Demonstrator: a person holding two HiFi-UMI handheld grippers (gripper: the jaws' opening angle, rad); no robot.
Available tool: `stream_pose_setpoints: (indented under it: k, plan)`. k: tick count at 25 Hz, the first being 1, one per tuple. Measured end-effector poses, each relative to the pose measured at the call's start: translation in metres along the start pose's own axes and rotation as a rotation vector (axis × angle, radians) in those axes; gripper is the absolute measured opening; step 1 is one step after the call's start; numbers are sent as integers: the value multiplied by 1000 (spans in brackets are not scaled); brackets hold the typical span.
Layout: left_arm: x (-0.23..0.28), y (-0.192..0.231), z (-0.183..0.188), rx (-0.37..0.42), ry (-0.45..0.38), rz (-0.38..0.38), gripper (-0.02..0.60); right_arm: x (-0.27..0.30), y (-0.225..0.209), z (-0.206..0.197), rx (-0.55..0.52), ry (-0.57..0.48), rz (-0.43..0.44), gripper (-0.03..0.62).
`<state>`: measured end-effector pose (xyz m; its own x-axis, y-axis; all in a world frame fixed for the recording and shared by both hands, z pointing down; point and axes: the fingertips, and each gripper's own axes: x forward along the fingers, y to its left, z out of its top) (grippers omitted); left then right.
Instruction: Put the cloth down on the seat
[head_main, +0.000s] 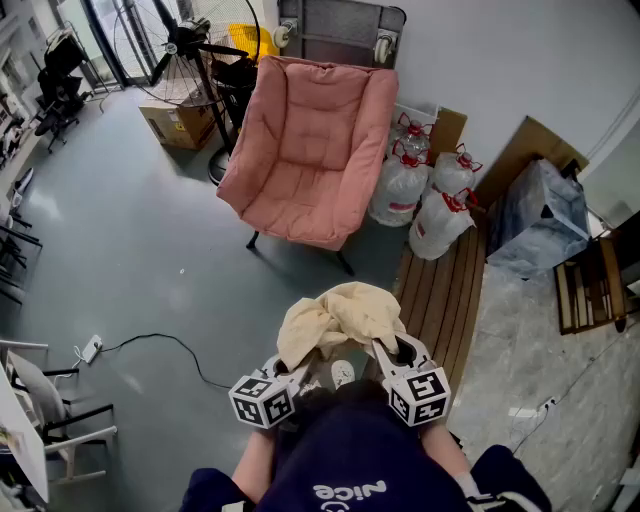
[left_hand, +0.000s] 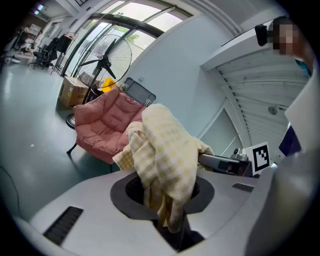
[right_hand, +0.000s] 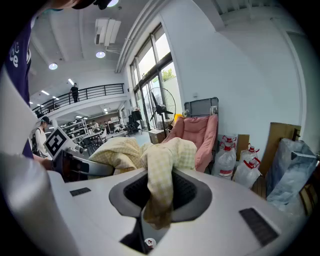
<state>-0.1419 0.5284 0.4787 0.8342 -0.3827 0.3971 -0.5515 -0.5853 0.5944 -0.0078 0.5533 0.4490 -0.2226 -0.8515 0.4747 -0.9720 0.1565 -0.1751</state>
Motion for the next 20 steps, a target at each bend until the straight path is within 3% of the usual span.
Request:
stream_pose_setpoints:
  k: [4,20]
  plan:
    - [-2,1,-1,59,21,-13,101,2,7,2,-10,-12,-15,107]
    - [-43,29,-8,109,53,-42,101,10,57,-7,43,-24,-51,109]
